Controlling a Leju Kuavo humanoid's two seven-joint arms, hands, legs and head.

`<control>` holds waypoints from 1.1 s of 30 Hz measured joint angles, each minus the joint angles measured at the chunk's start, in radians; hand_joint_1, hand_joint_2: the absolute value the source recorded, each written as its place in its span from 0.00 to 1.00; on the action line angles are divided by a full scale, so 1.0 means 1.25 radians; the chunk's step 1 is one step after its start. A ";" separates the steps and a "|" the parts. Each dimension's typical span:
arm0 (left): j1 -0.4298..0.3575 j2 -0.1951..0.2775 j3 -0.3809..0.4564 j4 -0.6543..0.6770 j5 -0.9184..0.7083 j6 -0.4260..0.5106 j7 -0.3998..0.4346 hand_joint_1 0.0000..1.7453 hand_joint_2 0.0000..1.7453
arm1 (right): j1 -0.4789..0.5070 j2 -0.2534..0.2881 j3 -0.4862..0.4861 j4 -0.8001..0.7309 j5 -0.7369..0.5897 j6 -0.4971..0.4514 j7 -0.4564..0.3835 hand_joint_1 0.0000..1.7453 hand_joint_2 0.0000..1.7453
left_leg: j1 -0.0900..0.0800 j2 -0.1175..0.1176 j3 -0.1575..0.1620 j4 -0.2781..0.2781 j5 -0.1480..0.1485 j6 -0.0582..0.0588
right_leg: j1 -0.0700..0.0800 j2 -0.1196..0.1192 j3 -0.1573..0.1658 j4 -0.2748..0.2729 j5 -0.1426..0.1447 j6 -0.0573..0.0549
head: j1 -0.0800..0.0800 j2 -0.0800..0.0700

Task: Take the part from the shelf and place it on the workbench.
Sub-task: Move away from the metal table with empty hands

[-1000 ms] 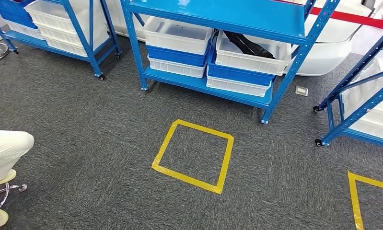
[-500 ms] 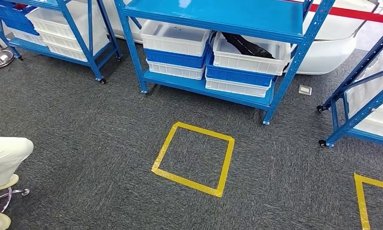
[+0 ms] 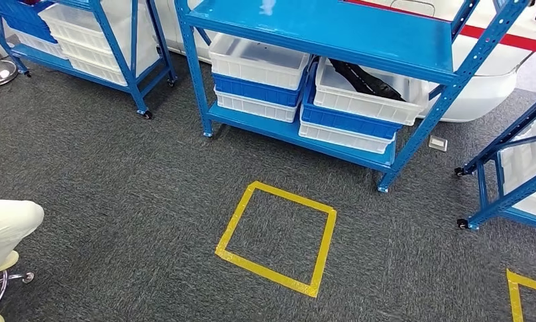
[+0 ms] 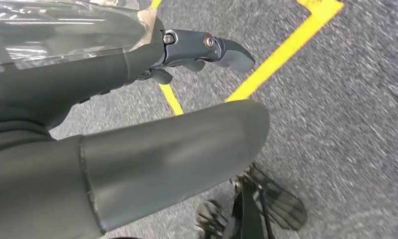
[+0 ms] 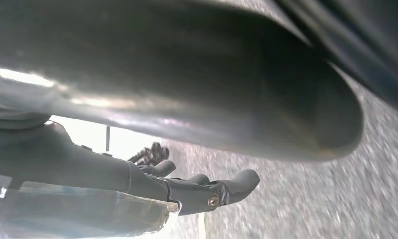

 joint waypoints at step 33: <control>0.001 -0.002 0.000 0.000 -0.004 -0.009 0.010 0.00 0.00 | 0.003 -0.001 -0.008 0.000 -0.002 -0.005 -0.003 0.00 0.00 | 0.005 0.002 0.044 -0.028 -0.011 -0.009 | 0.001 0.008 0.009 -0.053 -0.024 0.000 | 0.004 0.000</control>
